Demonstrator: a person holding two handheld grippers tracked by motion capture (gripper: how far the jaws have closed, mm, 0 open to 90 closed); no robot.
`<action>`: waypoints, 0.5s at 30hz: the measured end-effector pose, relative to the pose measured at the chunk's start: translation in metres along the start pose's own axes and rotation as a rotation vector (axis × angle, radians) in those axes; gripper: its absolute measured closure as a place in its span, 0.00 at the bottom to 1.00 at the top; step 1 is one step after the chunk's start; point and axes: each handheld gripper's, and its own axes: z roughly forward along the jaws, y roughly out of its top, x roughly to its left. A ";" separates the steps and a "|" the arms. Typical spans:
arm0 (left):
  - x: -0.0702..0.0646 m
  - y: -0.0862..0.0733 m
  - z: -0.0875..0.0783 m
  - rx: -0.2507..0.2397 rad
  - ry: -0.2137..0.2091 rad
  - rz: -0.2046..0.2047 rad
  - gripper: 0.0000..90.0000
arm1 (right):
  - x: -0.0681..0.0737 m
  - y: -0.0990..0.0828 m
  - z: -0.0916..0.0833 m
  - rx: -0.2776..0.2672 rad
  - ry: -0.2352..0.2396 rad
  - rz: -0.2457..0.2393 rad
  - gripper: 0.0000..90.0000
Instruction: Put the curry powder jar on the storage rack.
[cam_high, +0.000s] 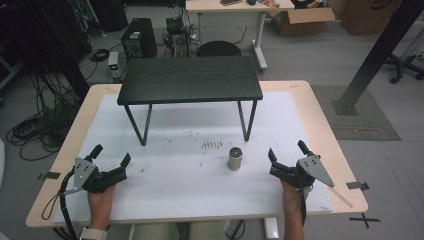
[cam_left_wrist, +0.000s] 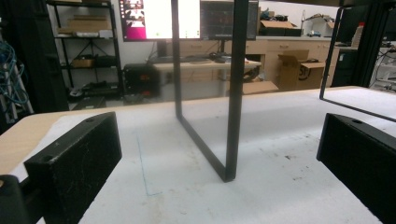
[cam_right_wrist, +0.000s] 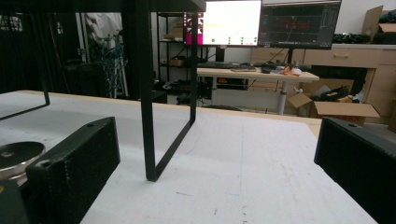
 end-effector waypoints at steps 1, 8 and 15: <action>0.000 0.000 0.000 0.000 0.000 0.000 0.00 | 0.001 0.001 0.000 0.000 0.004 0.002 0.00; 0.000 0.000 0.000 0.002 0.000 0.000 0.00 | 0.008 0.012 0.002 0.004 0.050 -0.002 0.00; 0.000 0.000 0.000 0.001 0.000 0.000 0.00 | 0.019 0.024 0.005 0.001 0.113 0.000 0.00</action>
